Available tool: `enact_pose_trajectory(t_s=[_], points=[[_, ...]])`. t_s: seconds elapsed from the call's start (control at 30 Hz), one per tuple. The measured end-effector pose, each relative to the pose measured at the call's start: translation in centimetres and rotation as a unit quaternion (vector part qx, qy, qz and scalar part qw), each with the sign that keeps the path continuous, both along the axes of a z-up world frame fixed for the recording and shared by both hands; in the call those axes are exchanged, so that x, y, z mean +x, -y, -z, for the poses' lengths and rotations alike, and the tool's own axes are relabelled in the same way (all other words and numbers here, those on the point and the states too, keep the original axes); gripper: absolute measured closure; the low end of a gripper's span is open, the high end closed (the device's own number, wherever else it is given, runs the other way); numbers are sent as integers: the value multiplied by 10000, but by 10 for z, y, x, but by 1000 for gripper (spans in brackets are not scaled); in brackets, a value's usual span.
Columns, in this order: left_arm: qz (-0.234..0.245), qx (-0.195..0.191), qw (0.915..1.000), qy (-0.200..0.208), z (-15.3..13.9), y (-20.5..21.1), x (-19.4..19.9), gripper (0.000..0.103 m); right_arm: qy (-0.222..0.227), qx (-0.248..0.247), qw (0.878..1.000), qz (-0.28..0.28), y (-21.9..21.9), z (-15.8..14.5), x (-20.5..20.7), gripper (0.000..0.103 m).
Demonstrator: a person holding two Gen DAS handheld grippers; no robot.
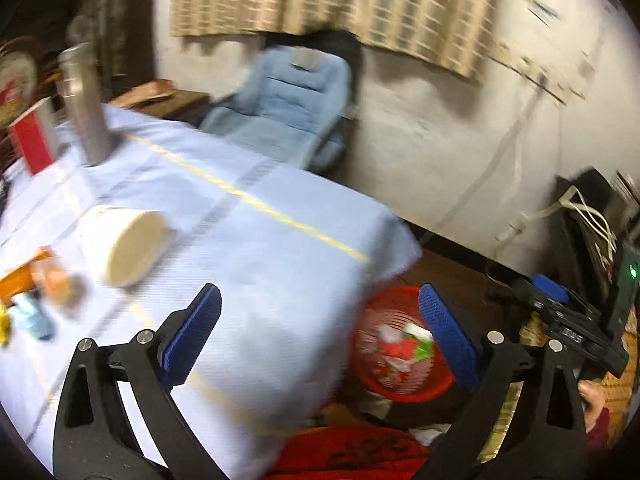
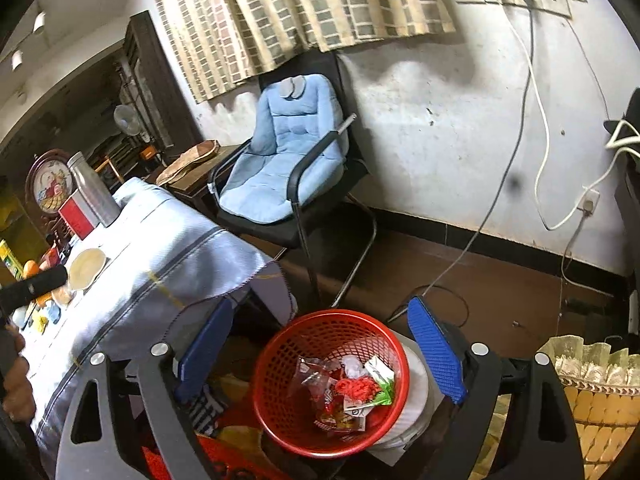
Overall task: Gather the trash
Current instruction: 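Move both open tools back over the table, then grasp the white paper cup with the right tool while the left tool grasps the blue face mask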
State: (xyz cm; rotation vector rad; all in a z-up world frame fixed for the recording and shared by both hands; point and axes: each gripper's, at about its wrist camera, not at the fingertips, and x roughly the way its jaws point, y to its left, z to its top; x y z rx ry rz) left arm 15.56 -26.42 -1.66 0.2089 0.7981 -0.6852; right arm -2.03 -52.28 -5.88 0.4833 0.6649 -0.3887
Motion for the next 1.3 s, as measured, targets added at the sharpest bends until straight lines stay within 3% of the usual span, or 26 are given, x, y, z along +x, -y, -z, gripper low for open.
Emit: enact_pose_trajectory(t_s=[0.13, 0.3, 0.47, 0.57, 0.67, 0.83, 1.03, 1.3], points=[[-662, 91, 9975, 211, -10, -54, 24, 7, -5, -31, 9998, -217, -15, -8, 11, 14], [-1604, 128, 9868, 202, -10, -132, 67, 7, -17, -69, 9984, -561, -40, -17, 31, 13], [-2331, -83, 9724, -33, 0, -202, 103, 7, 23, -129, 9954, -952, -69, -32, 52, 12], [-2591, -190, 9654, -214, 14, -225, 115, 7, 67, -147, 9917, -1275, -93, -41, 70, 10], [-2824, -190, 9570, -641, 31, -240, 129, 7, 149, -140, 9850, -1716, -122, -51, 93, 9], [-2908, -338, 9539, -658, 31, -244, 130, 6, 331, -316, 9646, -2598, -178, -66, 150, 6], [-2791, -349, 9566, -756, 36, -243, 140, 6, 79, -697, 9388, -3372, -242, -67, 230, 6], [-2657, 61, 9594, -944, 48, -234, 151, 6, -293, -784, 9339, -3476, -270, -51, 302, 6]])
